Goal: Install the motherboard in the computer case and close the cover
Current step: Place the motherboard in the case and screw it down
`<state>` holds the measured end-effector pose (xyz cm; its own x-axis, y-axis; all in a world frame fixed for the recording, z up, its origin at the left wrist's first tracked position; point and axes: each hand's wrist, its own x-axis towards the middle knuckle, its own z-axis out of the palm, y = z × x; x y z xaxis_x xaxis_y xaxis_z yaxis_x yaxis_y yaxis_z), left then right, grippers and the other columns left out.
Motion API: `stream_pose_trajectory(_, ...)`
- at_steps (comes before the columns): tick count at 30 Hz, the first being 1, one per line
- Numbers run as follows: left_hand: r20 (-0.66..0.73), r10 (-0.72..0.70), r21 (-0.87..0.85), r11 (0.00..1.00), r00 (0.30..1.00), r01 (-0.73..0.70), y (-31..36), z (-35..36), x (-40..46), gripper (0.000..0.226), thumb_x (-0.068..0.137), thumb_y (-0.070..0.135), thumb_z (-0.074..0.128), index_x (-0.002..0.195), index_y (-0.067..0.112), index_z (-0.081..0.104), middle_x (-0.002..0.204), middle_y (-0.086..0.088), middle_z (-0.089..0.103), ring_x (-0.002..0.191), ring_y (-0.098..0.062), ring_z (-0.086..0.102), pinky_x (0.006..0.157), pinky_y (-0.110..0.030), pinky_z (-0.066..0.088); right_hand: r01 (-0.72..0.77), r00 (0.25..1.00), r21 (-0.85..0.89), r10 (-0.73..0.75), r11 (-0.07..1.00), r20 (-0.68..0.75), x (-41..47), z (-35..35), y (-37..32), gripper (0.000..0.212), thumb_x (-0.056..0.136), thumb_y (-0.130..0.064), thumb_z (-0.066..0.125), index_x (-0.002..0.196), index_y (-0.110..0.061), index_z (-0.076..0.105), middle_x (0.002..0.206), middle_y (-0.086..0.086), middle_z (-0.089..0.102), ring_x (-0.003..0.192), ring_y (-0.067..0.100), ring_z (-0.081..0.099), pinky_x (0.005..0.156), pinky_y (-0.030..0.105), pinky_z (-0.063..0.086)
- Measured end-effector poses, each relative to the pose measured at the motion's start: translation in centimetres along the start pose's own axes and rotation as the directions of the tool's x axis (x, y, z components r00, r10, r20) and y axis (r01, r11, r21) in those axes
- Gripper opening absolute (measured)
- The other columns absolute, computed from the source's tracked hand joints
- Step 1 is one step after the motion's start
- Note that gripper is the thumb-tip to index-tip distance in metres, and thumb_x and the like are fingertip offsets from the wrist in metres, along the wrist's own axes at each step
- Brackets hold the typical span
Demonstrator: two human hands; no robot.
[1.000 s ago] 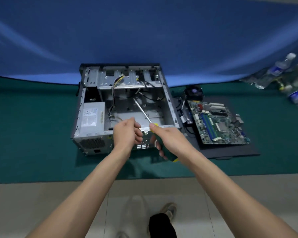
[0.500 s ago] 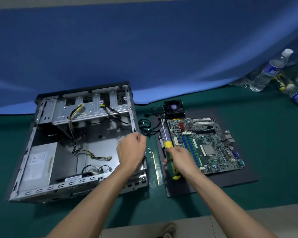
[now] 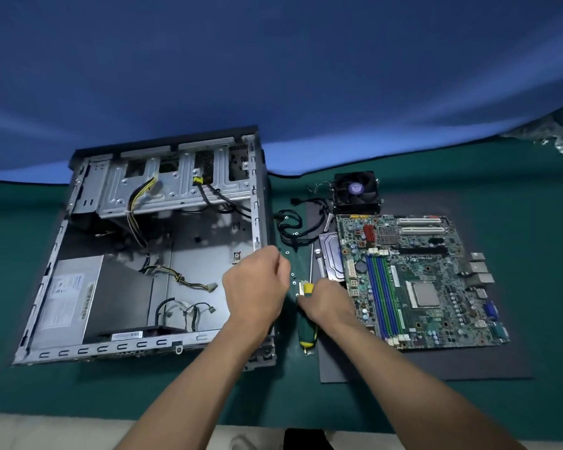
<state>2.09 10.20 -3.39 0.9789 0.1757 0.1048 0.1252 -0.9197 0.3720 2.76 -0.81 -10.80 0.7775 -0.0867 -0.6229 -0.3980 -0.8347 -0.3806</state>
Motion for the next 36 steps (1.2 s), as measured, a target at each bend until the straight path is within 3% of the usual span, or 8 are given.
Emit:
stream_pose_trajectory(7,-0.018,-0.004,-0.047,0.999,1.0,0.003,0.0,0.1,0.2,0.035,0.079,0.012,0.061,0.054,0.016,0.037,0.046,0.003,0.038,0.043,-0.022,0.035,0.046,-0.025,0.022,0.084,0.996,-0.215,-0.084,0.973,0.009,0.0,-0.4,-0.6,0.041,0.095,-0.044,0.049,0.1,-0.007,0.064,0.102,0.008,0.069,0.093,0.028,0.065,0.07,0.028,0.045)
stream_pose_trajectory(13,-0.021,0.02,-0.056,0.998,1.0,-0.022,-0.1,0.0,0.1,0.035,0.079,0.011,0.061,0.053,0.016,0.039,0.046,0.002,0.04,0.043,-0.02,0.035,0.043,-0.02,0.016,0.149,0.911,-0.411,-0.287,0.9,-0.298,-1.0,-3.8,1.3,0.036,0.093,-0.037,0.051,0.116,-0.01,0.048,0.108,0.007,0.062,0.095,0.026,0.061,0.063,0.031,0.041)
stream_pose_trajectory(17,-0.04,0.043,-0.05,0.998,0.998,-0.045,0.0,0.0,0.1,0.039,0.077,0.009,0.064,0.053,0.018,0.035,0.045,0.007,0.034,0.041,-0.015,0.029,0.043,-0.017,0.012,0.026,0.954,-0.481,-0.166,0.876,-0.25,-1.2,-5.0,2.9,0.059,0.088,-0.047,0.059,0.127,-0.011,0.033,0.126,0.009,0.047,0.112,0.025,0.05,0.07,0.03,0.049)
stream_pose_trajectory(21,-0.036,0.055,-0.045,0.997,0.998,-0.056,0.0,-0.2,0.1,0.041,0.077,0.01,0.065,0.053,0.019,0.033,0.044,0.011,0.028,0.04,-0.014,0.026,0.044,-0.016,0.01,-0.007,0.964,-0.457,-0.116,0.89,-0.241,-1.5,-5.2,3.4,0.06,0.089,-0.044,0.062,0.126,-0.007,0.031,0.121,0.009,0.051,0.079,0.019,0.058,0.047,0.023,0.035)
stream_pose_trajectory(30,-0.173,0.145,0.121,0.985,0.974,-0.125,1.7,-0.5,-0.3,0.014,0.079,0.018,0.065,0.073,0.015,0.053,0.068,0.002,0.051,0.063,-0.012,0.038,0.049,-0.022,0.027,0.104,0.947,-0.318,-0.191,0.943,-0.258,-4.5,-9.1,4.3,0.046,0.081,-0.03,0.067,0.114,-0.014,0.04,0.1,0.004,0.057,0.075,0.023,0.052,0.062,0.029,0.037)
stream_pose_trajectory(32,-0.042,0.105,0.022,0.994,0.994,-0.104,3.9,-0.2,-0.2,0.01,0.088,0.025,0.054,0.093,0.016,0.055,0.089,0.005,0.053,0.08,-0.01,0.042,0.062,-0.022,0.031,0.149,0.936,-0.271,-0.224,0.951,-0.271,-5.2,-10.4,4.1,0.041,0.079,-0.032,0.067,0.104,-0.015,0.039,0.09,0.002,0.057,0.075,0.024,0.054,0.06,0.029,0.037)
stream_pose_trajectory(34,0.209,-0.111,-0.273,0.948,0.972,0.166,6.8,0.3,0.3,0.025,0.091,0.03,0.051,0.11,0.015,0.054,0.103,0.003,0.056,0.093,-0.012,0.049,0.074,-0.025,0.038,0.193,0.926,-0.228,-0.254,0.954,-0.279,-5.8,-11.6,3.9,0.038,0.077,-0.033,0.066,0.094,-0.017,0.035,0.083,0.001,0.056,0.069,0.023,0.051,0.052,0.028,0.033)
stream_pose_trajectory(36,0.636,-0.207,-0.547,0.558,0.743,0.624,9.6,0.4,1.0,0.031,0.092,0.034,0.054,0.11,0.01,0.059,0.102,-0.007,0.063,0.091,-0.022,0.059,0.078,-0.03,0.047,0.227,0.923,-0.177,-0.269,0.958,-0.276,-6.2,-12.4,3.8,0.039,0.073,-0.035,0.067,0.088,-0.02,0.034,0.072,-0.005,0.049,0.06,0.016,0.044,0.044,0.026,0.024)
